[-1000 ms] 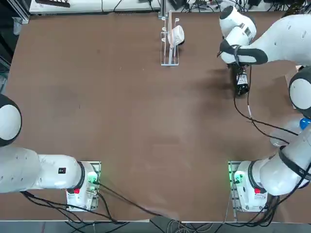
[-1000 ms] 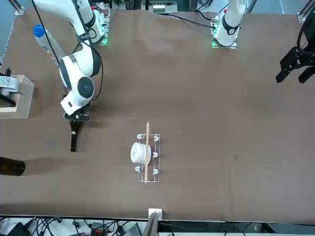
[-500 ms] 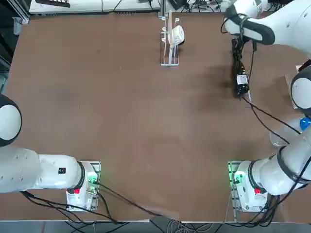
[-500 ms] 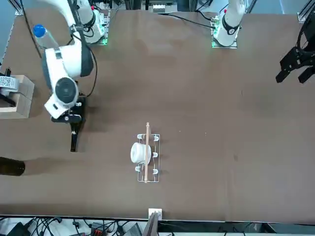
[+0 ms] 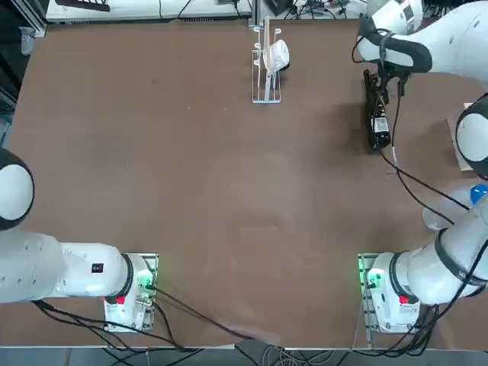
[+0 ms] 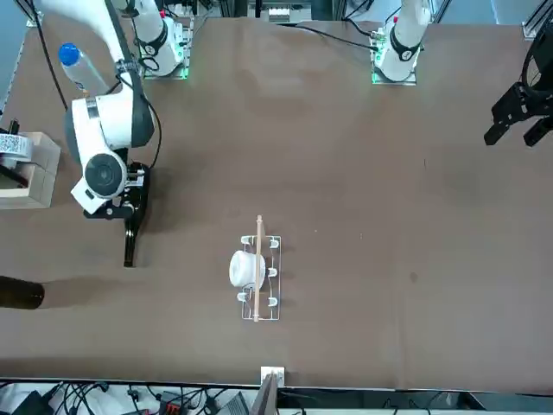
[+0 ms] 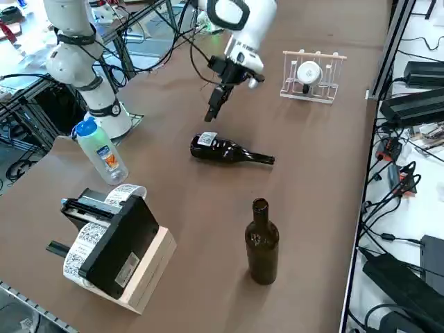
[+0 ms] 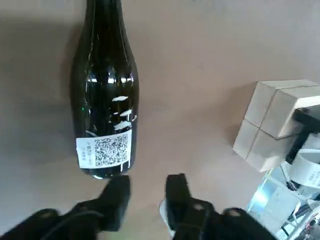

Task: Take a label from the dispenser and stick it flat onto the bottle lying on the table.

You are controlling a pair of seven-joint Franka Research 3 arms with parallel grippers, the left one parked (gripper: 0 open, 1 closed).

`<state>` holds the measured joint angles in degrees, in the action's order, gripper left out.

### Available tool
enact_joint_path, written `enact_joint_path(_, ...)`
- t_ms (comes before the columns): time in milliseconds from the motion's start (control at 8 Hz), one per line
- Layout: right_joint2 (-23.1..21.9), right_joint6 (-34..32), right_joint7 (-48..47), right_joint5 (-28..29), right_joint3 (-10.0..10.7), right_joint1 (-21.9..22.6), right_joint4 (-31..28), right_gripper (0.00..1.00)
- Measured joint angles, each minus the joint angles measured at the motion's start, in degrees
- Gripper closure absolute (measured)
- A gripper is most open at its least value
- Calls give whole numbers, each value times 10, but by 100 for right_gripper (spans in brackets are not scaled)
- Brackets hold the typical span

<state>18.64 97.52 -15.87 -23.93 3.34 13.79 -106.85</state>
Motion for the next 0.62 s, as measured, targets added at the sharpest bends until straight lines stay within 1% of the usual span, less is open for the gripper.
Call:
enact_joint_path(125,1,20,0,0,0,-4,-14,81)
enact_joint_path(250,2,38,0,0,0,-7,-26,96)
enact_joint_path(625,4,76,-1,0,0,-10,-51,98)
